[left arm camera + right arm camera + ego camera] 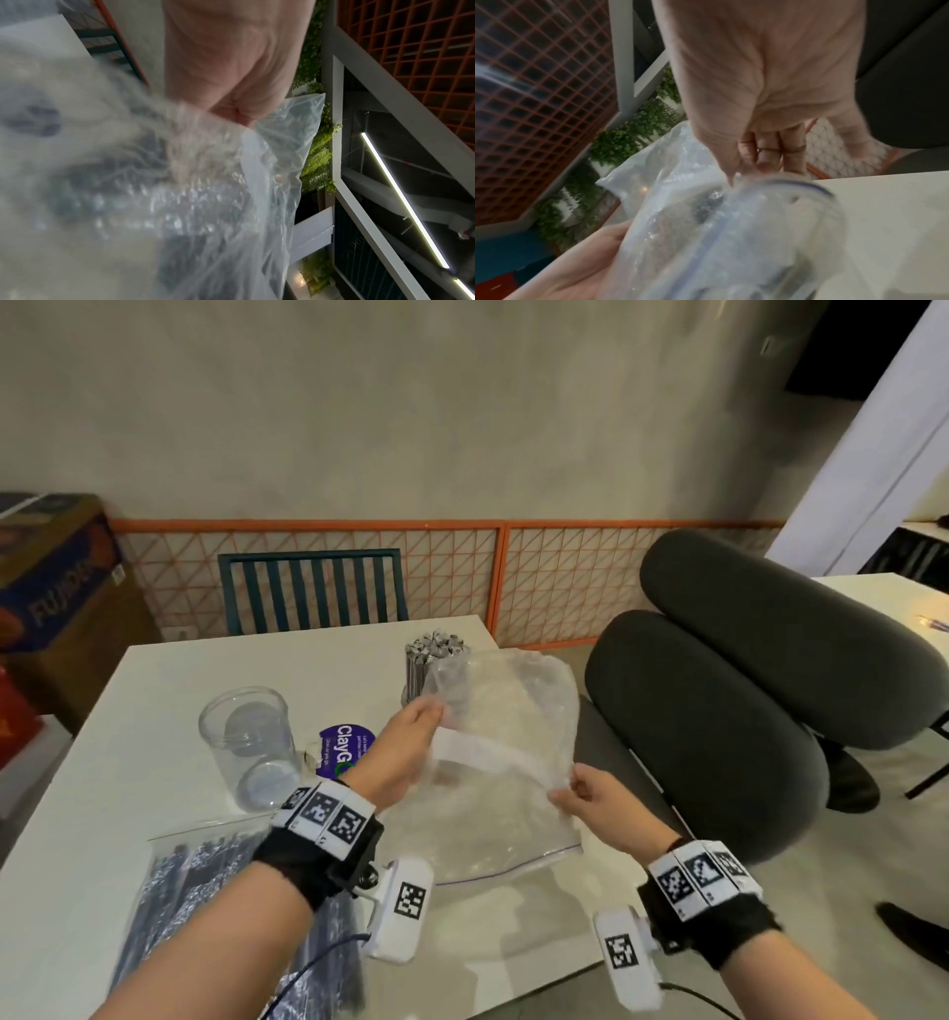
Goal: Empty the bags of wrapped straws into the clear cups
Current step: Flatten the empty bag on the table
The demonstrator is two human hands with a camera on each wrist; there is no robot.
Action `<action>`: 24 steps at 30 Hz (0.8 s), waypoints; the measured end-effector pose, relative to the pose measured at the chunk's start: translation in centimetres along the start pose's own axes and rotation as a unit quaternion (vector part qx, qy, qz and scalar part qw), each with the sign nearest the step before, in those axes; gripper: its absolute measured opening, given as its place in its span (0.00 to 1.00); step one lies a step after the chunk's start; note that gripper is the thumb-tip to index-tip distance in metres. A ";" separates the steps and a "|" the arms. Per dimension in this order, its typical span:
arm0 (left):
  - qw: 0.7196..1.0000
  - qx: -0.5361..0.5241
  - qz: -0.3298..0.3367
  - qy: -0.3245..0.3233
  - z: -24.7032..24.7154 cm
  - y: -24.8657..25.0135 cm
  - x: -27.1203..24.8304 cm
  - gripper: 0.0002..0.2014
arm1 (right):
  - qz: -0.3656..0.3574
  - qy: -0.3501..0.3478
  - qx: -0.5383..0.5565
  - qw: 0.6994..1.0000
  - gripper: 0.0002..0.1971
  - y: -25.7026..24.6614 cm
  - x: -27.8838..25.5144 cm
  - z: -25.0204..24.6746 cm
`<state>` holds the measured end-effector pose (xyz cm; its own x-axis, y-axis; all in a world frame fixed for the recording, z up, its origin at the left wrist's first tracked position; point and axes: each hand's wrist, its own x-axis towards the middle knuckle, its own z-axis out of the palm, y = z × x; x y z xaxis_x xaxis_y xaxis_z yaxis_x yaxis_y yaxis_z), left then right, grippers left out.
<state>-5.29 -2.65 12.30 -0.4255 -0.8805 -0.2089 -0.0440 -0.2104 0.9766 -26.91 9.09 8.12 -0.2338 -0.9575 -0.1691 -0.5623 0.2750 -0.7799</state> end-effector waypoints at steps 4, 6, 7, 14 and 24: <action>0.999 -0.016 -0.039 0.014 -0.8 -1.0 0.5 0.17 | 0.007 0.026 0.050 0.998 0.31 1.8 -0.7 -0.9; 0.998 -0.015 -0.064 0.002 -0.3 -1.6 0.0 0.11 | 0.004 0.048 0.087 0.995 0.21 1.7 -0.4 -0.9; 0.996 0.013 -0.088 -0.010 0.1 -2.3 -0.3 0.16 | 0.006 0.060 0.105 0.993 0.17 1.7 0.0 -0.9; 0.979 0.106 -0.153 0.085 2.0 -7.0 -2.3 0.06 | -0.017 0.087 -0.001 0.996 0.12 2.3 0.6 -0.2; 0.936 0.256 -0.242 -0.001 -0.4 -12.2 -2.9 0.43 | 0.104 -0.127 -0.106 0.981 0.32 5.2 0.5 0.0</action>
<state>-3.13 2.32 0.96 -0.2448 -0.7334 -0.6342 -0.6596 -0.3534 0.6633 -29.98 10.02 3.94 -0.1702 -0.8619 -0.4777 -0.6816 0.4530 -0.5746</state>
